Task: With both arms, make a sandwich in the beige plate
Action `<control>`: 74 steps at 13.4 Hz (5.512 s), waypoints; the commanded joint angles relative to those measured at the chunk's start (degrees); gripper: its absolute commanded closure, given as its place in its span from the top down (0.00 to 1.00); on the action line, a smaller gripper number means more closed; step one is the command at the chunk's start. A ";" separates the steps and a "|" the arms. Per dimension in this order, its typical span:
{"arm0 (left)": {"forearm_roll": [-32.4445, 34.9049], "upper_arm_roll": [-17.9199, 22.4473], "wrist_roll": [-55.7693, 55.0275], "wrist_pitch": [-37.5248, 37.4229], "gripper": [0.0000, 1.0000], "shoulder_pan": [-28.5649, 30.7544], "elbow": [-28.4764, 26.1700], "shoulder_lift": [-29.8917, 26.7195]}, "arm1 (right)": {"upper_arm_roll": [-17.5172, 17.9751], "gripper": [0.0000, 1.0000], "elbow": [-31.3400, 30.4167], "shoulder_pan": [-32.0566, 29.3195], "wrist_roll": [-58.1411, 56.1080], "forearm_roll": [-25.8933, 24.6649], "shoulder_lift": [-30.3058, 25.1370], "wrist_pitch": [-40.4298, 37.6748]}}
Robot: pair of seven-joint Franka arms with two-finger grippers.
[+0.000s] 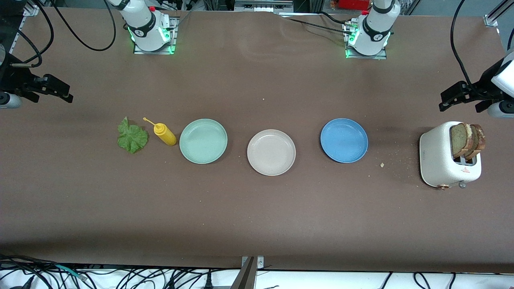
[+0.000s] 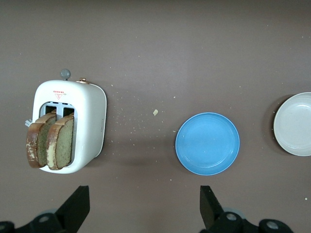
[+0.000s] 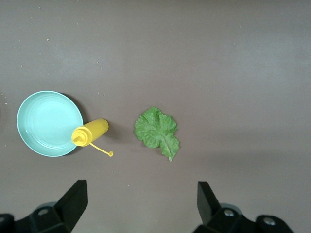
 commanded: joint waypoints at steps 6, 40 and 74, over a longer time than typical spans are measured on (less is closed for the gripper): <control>-1.48 -0.36 1.24 -0.11 1.00 0.59 0.32 -0.02 | -0.38 1.00 0.30 0.14 -0.87 -0.17 -0.35 -0.18; -1.48 -0.36 1.24 -0.11 1.00 0.59 0.24 -0.02 | -0.21 1.00 0.30 0.14 -0.87 0.27 -0.43 -0.62; -0.78 -0.18 23.92 27.40 1.00 16.15 -21.21 5.69 | -0.29 1.00 0.30 0.14 -0.87 0.44 -0.35 -0.62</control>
